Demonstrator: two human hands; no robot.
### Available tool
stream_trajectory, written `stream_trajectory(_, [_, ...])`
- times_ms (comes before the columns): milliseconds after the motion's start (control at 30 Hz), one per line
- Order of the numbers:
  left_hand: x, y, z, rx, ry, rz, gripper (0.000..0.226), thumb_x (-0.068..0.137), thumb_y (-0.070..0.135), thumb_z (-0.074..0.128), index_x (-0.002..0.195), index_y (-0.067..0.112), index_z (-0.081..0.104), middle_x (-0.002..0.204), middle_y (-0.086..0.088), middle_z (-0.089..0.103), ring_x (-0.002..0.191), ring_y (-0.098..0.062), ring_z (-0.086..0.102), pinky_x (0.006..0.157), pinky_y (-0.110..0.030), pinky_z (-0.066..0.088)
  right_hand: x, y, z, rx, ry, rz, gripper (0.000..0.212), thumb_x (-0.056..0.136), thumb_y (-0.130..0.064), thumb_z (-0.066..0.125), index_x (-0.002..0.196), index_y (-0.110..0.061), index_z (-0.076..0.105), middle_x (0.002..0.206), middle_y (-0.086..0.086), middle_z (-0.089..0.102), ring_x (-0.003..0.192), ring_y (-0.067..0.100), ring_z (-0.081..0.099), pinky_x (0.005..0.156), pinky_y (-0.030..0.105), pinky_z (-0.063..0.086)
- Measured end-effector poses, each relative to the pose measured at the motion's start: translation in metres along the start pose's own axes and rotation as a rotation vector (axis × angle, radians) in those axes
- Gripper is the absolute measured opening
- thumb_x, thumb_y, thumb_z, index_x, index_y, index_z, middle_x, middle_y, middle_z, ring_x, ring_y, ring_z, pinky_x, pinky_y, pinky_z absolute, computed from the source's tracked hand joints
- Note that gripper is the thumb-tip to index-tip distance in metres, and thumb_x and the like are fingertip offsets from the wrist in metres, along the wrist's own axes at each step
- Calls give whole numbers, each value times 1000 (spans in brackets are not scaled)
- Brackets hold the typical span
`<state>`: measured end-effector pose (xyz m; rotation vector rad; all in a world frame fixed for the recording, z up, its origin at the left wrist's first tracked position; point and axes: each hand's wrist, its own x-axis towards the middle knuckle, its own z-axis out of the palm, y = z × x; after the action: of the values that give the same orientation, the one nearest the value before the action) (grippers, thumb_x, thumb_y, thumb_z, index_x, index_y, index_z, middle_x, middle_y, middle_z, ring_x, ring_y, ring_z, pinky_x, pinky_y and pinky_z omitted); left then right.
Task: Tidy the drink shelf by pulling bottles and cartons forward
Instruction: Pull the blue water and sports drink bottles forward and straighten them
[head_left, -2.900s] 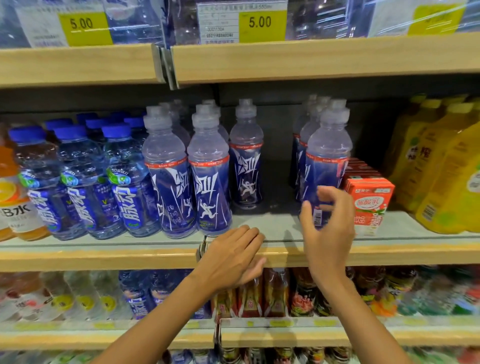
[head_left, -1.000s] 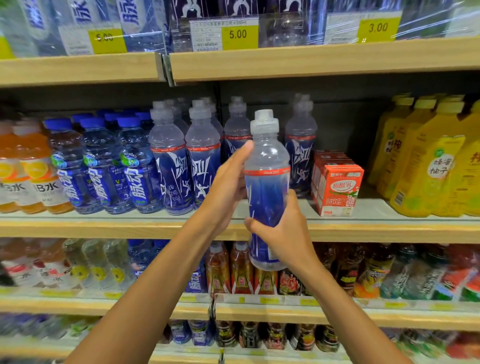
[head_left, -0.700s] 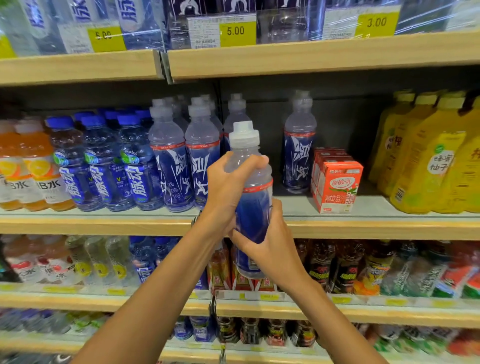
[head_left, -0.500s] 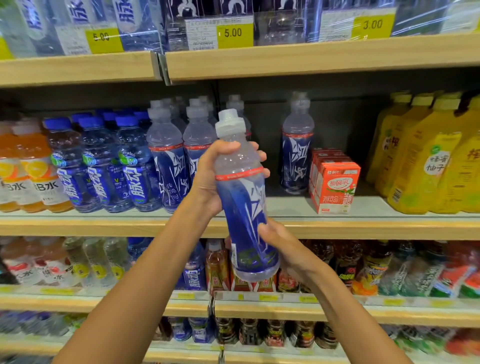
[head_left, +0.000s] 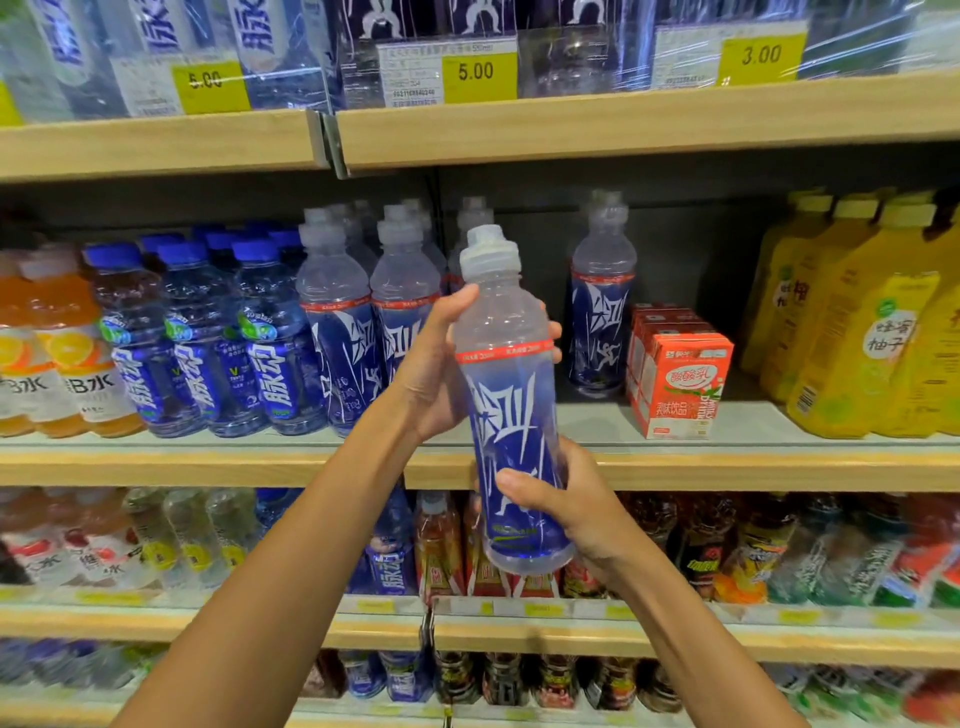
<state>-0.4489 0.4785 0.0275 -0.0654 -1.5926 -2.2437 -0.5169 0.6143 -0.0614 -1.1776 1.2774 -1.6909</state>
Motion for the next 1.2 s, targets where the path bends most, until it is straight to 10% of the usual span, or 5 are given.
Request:
stream_trajectory(200, [-8, -6, 17, 442, 381, 283, 36, 77, 54, 62, 103, 29, 64, 101, 6, 73, 96, -12, 69, 80, -27, 54, 6, 0, -2, -316, 342, -236, 44, 70, -31, 81, 106, -27, 56, 94, -14, 70, 86, 4, 68, 69, 14, 51])
stream_trajectory(500, [11, -19, 43, 384, 658, 450, 19, 76, 21, 79, 81, 29, 62, 74, 13, 71, 74, -2, 68, 69, -24, 53, 10, 9, 15, -626, 556, -275, 63, 71, -56, 68, 121, -26, 45, 109, -11, 63, 95, 5, 64, 78, 35, 56])
stream_trajectory(700, [14, 1, 31, 206, 421, 291, 14, 61, 23, 70, 75, 21, 70, 80, -4, 70, 78, -25, 64, 74, -35, 52, 13, -3, -12, -224, 185, -114, 63, 71, -48, 72, 124, -23, 49, 112, -10, 68, 102, 8, 66, 82, 23, 51])
stream_trajectory(867, [13, 12, 20, 68, 102, 85, 51, 51, 32, 71, 97, 11, 65, 93, -9, 72, 76, -22, 70, 65, -30, 58, 11, -10, -26, 92, -98, 110, 95, 55, -58, 83, 127, -4, 52, 115, 17, 67, 104, 33, 64, 96, 48, 49])
stream_trajectory(1200, [11, 10, 13, 176, -117, 64, 77, 48, 46, 88, 113, 15, 60, 109, -6, 71, 96, -22, 69, 79, -32, 55, 7, -2, -14, -28, 13, -8, 61, 61, -37, 76, 113, -8, 59, 100, 11, 72, 91, 26, 69, 82, 40, 56])
